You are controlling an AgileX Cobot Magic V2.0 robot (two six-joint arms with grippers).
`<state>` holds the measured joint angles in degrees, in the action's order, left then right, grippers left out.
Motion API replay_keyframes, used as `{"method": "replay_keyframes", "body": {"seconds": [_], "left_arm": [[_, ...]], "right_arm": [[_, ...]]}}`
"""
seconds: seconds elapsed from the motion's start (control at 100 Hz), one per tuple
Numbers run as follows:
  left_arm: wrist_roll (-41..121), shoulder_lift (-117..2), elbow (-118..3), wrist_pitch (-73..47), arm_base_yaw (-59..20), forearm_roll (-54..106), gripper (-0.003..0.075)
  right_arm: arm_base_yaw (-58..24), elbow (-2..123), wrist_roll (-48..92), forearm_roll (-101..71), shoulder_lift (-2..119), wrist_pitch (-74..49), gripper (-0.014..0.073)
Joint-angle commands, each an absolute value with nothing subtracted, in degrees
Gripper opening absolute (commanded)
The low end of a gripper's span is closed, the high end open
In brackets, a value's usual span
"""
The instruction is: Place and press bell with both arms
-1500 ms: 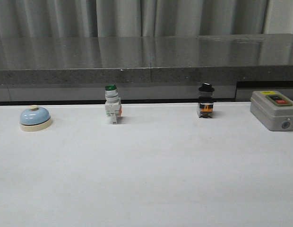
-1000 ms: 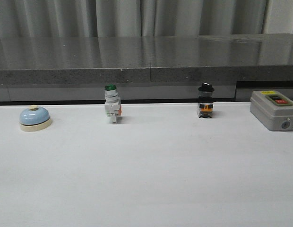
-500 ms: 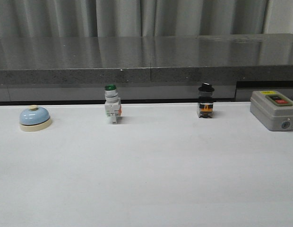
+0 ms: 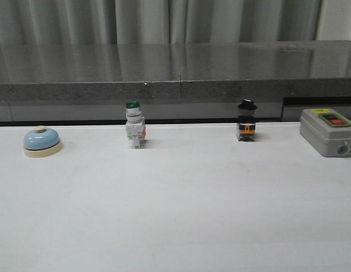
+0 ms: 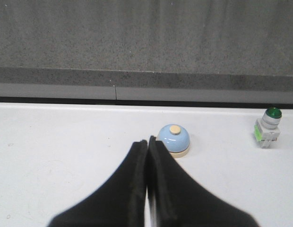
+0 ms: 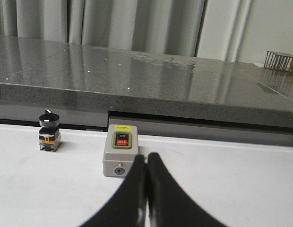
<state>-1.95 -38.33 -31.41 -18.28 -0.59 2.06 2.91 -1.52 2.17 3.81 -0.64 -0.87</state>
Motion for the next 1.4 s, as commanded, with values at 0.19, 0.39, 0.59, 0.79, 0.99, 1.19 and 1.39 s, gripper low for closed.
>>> {"method": "replay_keyframes", "body": {"seconds": [0.19,0.39,0.59,0.79,0.99,1.19,1.39], "left_arm": [[0.0,-53.6,-44.7,-16.4,-0.6,4.1,0.0325],[0.0,-62.5,-50.7,-16.8,-0.6,9.5,0.0614],[0.0,-72.2,-59.1,-23.8,-0.6,10.8,0.0597],[0.0,-82.2,-67.9,-29.5,-0.6,10.8,0.0597],[0.0,-92.2,-75.9,-33.4,-1.3,10.8,0.0597],[0.0,-102.3,-83.2,-35.8,-4.1,10.7,0.0597],[0.0,-111.0,-89.6,-40.7,-4.5,10.8,0.0597]], "right_arm": [[3.1,-0.7,2.4,4.2,-1.4,4.1,-0.006],[3.1,-0.7,2.4,4.2,-1.4,4.1,-0.006],[3.1,-0.7,2.4,4.2,-1.4,4.1,-0.006],[3.1,-0.7,2.4,4.2,-1.4,4.1,-0.006],[3.1,-0.7,2.4,4.2,-1.4,4.1,-0.006],[3.1,-0.7,2.4,4.2,-1.4,4.1,-0.006],[3.1,-0.7,2.4,4.2,-1.4,4.1,-0.006]]}}
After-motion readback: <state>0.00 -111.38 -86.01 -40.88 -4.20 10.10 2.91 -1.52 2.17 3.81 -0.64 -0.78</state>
